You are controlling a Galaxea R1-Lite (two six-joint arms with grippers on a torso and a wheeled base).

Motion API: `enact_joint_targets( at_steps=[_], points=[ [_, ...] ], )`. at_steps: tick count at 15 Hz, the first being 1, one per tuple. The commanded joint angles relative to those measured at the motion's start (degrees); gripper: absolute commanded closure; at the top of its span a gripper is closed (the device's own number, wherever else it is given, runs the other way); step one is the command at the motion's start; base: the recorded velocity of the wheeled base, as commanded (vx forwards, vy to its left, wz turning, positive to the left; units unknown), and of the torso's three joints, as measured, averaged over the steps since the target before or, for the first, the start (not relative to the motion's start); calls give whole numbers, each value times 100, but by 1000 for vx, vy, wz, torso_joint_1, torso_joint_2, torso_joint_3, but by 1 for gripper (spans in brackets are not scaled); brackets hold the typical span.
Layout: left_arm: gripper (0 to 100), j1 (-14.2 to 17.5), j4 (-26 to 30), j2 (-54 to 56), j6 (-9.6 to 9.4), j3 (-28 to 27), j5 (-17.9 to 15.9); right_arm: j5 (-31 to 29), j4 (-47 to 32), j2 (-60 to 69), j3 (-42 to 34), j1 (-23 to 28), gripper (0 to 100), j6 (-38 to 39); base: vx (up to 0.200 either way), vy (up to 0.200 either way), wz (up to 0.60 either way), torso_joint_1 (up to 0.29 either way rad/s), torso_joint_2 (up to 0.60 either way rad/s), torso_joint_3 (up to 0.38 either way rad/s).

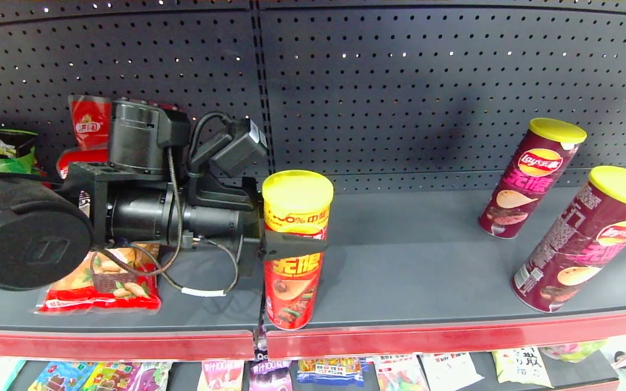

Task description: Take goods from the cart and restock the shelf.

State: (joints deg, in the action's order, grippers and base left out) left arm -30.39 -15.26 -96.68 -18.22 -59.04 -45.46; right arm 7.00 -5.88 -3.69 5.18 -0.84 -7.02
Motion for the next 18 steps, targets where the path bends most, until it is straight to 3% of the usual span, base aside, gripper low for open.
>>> enact_joint_targets(
  at_steps=[1, 5, 11, 15, 17, 18],
  points=[
    [100, -2, -38, 27, 3, 24, -7, 3, -1, -9, 9, -4, 100, -1, 0, 0, 0, 0, 0, 0],
    [100, -11, -583, -237, 73, 15, 20, 3, -1, -9, 27, 5, 100, -1, 0, 0, 0, 0, 0, 0],
    [100, -72, -592, -114, 100, 455, 2, 3, -1, -53, 62, -4, 100, -1, 0, 0, 0, 0, 0, 0],
    [100, -90, -601, 79, 583, 551, 2, 3, -1, -61, 71, -4, 100, -1, 0, 0, 0, 0, 0, 0],
    [100, -90, -601, 97, 566, 622, 2, 3, -1, -70, 71, -4, 100, -10, 0, 0, 0, 0, 0, 0],
    [0, -90, -609, 115, 548, 674, -7, 12, -1, -70, 71, -4, 100, -10, 0, 0, 0, 0, 0, 0]
  ],
)
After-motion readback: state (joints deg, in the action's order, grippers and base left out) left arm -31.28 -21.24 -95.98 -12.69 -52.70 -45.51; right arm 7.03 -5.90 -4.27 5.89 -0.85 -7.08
